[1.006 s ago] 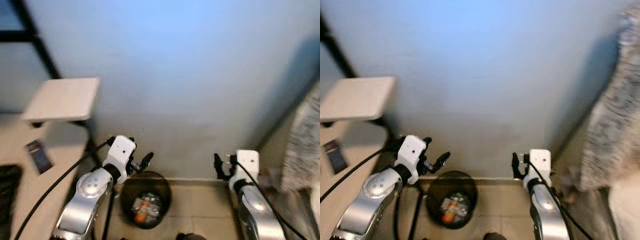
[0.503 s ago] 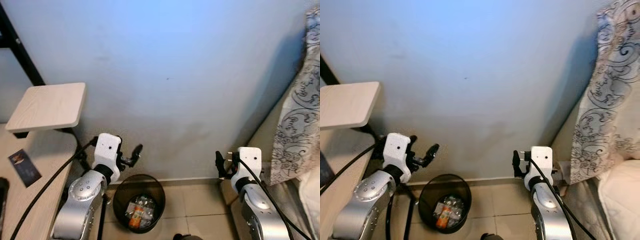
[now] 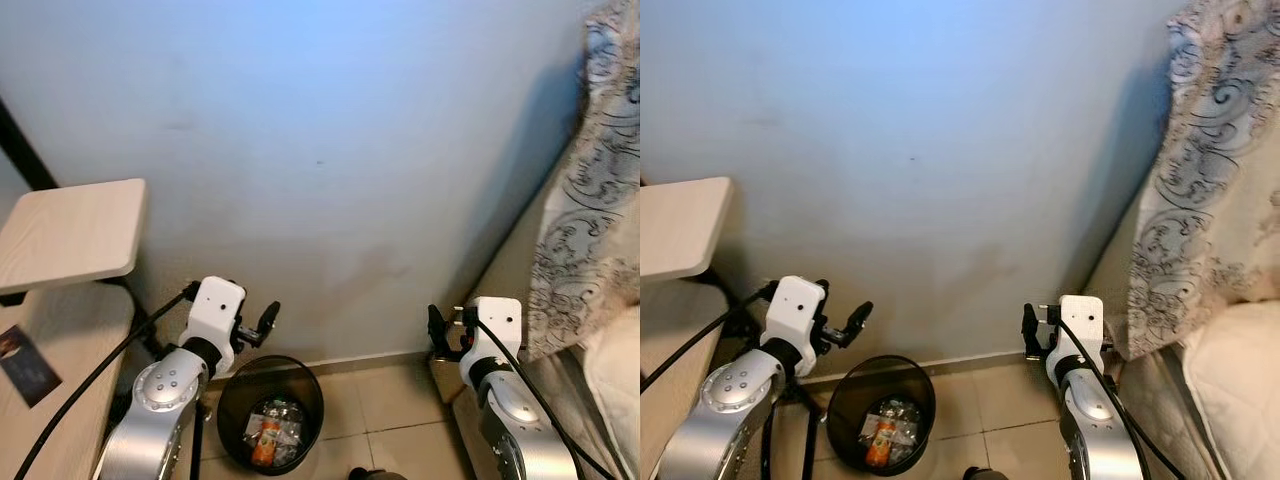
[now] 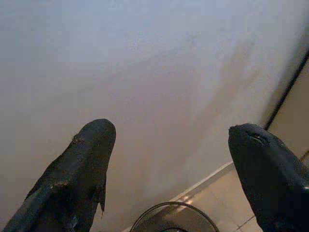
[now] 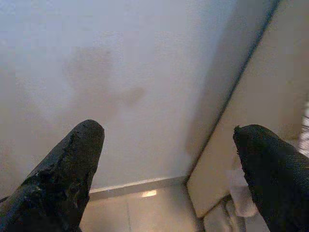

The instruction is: Clean up the room

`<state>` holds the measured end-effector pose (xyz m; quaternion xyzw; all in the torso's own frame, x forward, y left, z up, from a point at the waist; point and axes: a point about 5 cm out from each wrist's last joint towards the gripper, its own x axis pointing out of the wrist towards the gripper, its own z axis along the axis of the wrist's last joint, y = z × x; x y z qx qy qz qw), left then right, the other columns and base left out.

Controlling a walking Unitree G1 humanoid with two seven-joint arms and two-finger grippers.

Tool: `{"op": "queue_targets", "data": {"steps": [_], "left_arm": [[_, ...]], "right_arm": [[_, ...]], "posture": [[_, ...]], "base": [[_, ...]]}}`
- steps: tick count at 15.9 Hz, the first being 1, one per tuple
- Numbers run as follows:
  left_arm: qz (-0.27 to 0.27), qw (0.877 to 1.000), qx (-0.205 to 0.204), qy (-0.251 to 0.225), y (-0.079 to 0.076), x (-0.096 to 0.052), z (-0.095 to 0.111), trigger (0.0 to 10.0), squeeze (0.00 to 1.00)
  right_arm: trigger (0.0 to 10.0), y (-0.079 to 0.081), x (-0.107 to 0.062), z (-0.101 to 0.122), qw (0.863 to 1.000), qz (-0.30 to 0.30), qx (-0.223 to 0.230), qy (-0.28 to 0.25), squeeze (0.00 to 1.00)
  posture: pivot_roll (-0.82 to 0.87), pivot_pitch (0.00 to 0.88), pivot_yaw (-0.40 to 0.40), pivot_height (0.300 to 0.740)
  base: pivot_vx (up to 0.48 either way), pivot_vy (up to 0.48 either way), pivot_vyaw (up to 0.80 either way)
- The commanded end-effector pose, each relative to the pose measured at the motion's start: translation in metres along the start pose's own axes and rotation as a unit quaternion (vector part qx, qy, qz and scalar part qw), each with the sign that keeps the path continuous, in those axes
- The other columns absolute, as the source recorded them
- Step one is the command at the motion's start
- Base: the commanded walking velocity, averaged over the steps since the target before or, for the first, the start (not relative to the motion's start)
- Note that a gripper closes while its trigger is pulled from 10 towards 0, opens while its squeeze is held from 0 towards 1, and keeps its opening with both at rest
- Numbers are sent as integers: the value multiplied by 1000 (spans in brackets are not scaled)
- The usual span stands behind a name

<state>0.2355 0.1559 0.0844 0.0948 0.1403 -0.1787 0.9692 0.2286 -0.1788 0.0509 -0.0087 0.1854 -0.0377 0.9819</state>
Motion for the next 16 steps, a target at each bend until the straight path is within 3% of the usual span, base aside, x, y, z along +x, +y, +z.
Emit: {"op": "queue_targets", "data": {"steps": [1, 7, 12, 16], "left_arm": [[2, 1000, 6, -4, 0, 0, 1, 10000, 0], [40, 999, -19, -19, 10, 1, 0, 10000, 0], [61, 998, -21, -6, 12, -9, -14, 10000, 0], [60, 998, -14, -14, 12, -9, -11, 10000, 0]], "right_arm": [[10000, -3, -2, 2, 1000, -9, 9, -1, 0], [10000, 2, -6, 2, 1000, 8, -5, -5, 0], [10000, -16, -8, 9, 997, 48, -53, -18, 0], [10000, -14, -9, 5, 998, 50, -46, -11, 0]], "posture": [[8, 0, 39, 740], [-6, 0, 53, 740], [-1, 0, 37, 740], [13, 0, 23, 740]], "base": [[0, 0, -744], [0, 0, -758], [0, 0, -763], [0, 0, -763]]}}
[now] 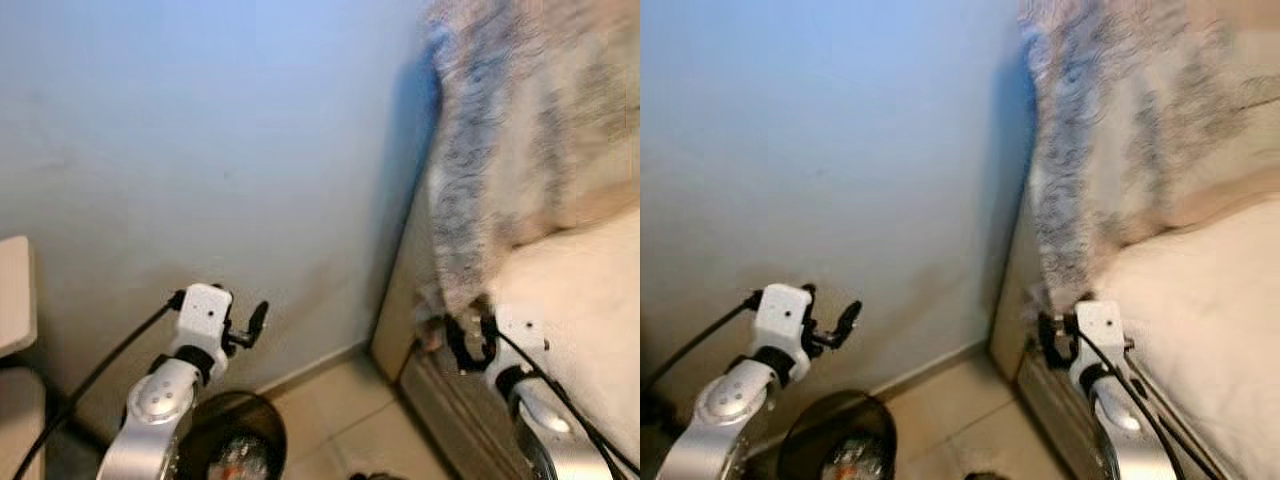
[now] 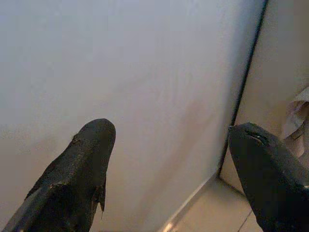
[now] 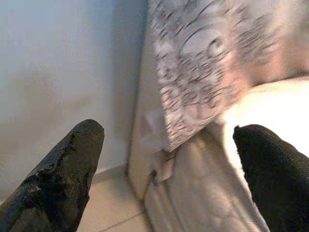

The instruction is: Clean up the room

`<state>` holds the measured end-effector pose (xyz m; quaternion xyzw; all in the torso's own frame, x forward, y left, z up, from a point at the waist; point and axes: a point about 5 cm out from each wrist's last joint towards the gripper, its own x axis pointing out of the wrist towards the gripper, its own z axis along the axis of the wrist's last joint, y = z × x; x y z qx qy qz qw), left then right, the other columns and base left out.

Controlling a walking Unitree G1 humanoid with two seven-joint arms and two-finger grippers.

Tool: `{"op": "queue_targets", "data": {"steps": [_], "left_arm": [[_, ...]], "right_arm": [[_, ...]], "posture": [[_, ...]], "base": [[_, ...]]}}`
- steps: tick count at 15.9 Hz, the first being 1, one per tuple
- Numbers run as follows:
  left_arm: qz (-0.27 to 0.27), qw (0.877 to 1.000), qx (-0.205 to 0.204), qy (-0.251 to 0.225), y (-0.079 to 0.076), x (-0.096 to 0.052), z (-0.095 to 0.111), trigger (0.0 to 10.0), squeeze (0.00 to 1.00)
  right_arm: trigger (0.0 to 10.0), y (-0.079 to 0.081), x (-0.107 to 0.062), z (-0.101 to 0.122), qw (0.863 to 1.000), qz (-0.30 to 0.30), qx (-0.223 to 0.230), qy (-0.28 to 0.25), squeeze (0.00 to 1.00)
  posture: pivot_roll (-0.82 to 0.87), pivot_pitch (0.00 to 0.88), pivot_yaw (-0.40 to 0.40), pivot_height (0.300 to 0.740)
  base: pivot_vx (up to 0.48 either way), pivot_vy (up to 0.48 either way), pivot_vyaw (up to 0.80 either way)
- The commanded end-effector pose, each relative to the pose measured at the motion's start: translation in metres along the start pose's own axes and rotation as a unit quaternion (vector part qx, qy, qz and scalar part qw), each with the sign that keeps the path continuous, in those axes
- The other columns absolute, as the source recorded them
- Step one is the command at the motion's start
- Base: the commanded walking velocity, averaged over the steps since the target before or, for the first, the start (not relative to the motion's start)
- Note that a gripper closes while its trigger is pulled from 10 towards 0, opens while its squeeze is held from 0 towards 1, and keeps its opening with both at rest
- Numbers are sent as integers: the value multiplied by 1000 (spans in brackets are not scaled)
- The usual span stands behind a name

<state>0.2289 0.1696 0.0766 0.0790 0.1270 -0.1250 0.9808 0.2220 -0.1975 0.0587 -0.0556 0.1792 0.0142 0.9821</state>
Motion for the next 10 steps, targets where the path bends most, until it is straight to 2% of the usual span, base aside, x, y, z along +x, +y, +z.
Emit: {"op": "queue_targets", "data": {"steps": [1, 4, 10], "left_arm": [[4, 1000, 9, -5, 3, -1, 2, 10000, 0], [-6, 1000, 13, -7, 1, 0, 4, 10000, 0], [-8, 1000, 26, -12, -1, 3, 6, 10000, 0]], "right_arm": [[10000, 10, 0, 0, 1000, 6, 14, -1, 0], [10000, 15, -1, -5, 999, -18, 26, 14, 0], [10000, 19, -3, -8, 999, -29, 33, 15, 0]], "posture": [[16, 0, 22, 740], [15, 0, 23, 740], [12, 0, 23, 740]], "base": [[0, 0, -763], [0, 0, -763], [0, 0, -761]]}}
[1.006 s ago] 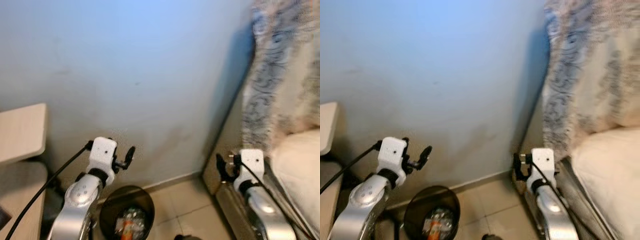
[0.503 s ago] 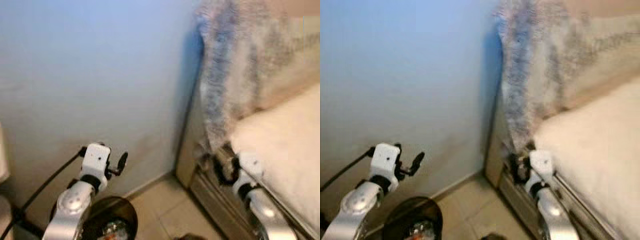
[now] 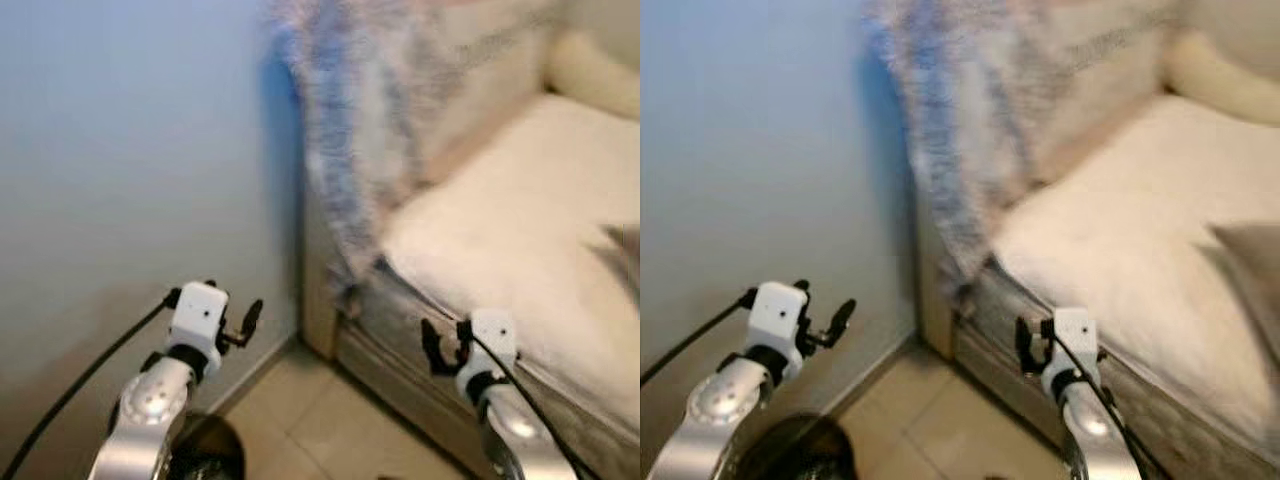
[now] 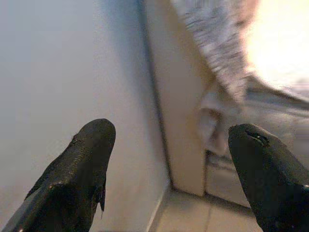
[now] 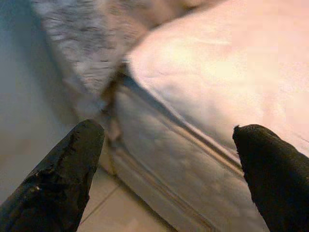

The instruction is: Clean up the room

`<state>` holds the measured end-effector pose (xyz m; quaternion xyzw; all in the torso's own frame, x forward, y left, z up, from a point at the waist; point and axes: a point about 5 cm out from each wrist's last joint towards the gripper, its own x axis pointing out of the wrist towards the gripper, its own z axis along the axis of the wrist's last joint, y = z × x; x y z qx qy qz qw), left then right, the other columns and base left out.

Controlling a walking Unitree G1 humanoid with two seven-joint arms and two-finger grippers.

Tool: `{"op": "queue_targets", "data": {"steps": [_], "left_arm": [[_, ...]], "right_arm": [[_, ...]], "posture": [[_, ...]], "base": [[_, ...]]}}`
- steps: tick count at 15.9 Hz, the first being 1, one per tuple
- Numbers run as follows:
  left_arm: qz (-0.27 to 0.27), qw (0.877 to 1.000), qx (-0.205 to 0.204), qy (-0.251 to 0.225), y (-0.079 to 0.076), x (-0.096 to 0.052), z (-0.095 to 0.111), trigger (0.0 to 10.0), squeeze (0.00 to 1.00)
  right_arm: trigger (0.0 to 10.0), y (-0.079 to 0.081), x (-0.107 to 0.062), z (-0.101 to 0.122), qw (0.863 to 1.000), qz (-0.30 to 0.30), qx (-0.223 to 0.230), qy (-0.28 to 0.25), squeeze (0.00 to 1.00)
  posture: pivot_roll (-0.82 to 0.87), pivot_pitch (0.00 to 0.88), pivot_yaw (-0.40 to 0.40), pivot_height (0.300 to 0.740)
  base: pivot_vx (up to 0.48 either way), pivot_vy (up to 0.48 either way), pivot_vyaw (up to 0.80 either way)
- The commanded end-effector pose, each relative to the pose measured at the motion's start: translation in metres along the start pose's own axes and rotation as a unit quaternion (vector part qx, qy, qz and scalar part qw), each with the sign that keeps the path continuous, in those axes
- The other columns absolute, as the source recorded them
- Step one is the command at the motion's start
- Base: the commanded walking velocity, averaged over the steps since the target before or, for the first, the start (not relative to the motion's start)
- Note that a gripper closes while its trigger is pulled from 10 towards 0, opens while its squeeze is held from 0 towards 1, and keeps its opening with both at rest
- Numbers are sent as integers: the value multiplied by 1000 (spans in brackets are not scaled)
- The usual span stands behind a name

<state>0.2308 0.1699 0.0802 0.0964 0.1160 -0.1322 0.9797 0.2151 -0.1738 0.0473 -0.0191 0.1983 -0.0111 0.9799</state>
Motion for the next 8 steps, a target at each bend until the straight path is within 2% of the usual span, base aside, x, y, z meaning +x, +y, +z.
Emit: {"op": "queue_targets", "data": {"steps": [1, 8], "left_arm": [[-5, 1000, 4, -4, -4, 3, 3, 10000, 0], [-18, 1000, -1, -21, -9, 5, 7, 10000, 0]], "right_arm": [[10000, -6, -1, 3, 1000, -15, -7, -5, 0], [10000, -4, -3, 5, 1000, -22, -9, -11, 0]], "posture": [[11, 0, 25, 740], [-1, 0, 24, 740]], "base": [[0, 0, -763], [0, 0, -763]]}}
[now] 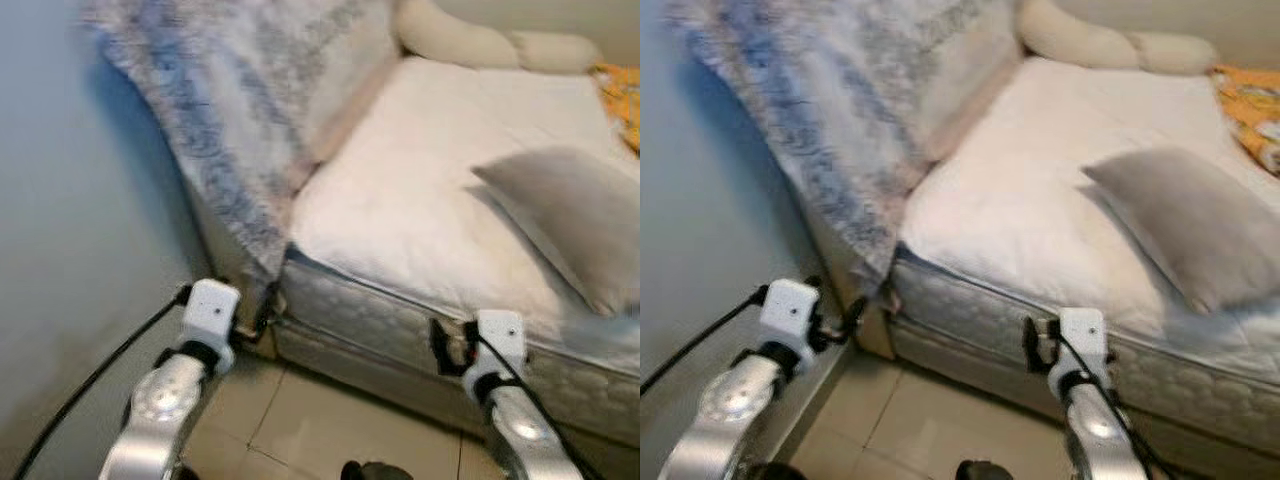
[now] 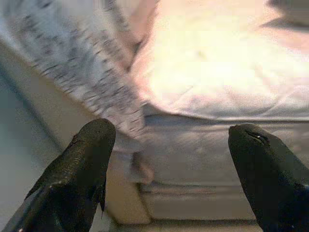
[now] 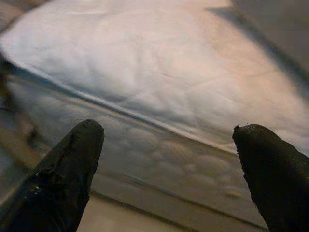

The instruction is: Clean up the room

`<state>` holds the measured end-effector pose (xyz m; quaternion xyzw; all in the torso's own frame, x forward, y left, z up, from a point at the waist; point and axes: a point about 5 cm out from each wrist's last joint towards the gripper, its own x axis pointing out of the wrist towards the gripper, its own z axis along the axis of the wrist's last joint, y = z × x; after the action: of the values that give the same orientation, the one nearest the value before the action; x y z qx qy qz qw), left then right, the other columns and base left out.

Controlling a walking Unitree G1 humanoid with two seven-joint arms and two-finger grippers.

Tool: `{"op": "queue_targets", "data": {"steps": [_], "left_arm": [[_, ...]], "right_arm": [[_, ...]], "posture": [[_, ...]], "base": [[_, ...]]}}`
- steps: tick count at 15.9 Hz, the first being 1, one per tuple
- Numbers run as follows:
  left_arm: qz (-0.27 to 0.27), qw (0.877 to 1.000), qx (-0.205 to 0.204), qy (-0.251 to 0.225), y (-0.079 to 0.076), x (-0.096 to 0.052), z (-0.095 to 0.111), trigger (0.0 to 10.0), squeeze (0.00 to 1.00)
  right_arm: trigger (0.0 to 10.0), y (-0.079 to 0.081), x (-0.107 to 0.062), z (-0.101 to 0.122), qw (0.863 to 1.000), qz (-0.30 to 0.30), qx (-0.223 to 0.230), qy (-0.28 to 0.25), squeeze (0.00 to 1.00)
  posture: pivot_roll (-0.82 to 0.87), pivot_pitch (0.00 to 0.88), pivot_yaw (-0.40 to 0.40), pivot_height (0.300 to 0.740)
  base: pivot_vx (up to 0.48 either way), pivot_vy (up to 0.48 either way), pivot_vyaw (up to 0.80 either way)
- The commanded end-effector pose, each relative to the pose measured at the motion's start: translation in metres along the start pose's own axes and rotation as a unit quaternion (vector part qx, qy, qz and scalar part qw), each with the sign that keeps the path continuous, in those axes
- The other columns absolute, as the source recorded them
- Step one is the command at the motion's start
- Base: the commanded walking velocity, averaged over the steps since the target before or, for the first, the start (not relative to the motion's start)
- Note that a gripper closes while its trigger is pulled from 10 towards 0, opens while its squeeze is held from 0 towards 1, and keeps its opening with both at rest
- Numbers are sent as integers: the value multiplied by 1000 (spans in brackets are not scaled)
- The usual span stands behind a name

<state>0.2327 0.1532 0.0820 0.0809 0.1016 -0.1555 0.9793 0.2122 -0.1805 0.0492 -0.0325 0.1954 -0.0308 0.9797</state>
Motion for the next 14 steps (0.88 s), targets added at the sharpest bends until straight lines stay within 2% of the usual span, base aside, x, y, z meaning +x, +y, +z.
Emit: {"op": "queue_targets", "data": {"steps": [1, 14], "left_arm": [[4, 1000, 9, -3, 6, 0, 2, 10000, 0], [3, 1000, 2, -8, 5, 3, 2, 10000, 0]], "right_arm": [[10000, 2, 0, 5, 1000, -1, -1, -10, 0], [10000, -1, 4, 11, 1000, -12, -8, -25, 0]], "posture": [[-1, 0, 24, 740], [-4, 0, 15, 740]], "base": [[0, 0, -763], [279, 0, -763]]}}
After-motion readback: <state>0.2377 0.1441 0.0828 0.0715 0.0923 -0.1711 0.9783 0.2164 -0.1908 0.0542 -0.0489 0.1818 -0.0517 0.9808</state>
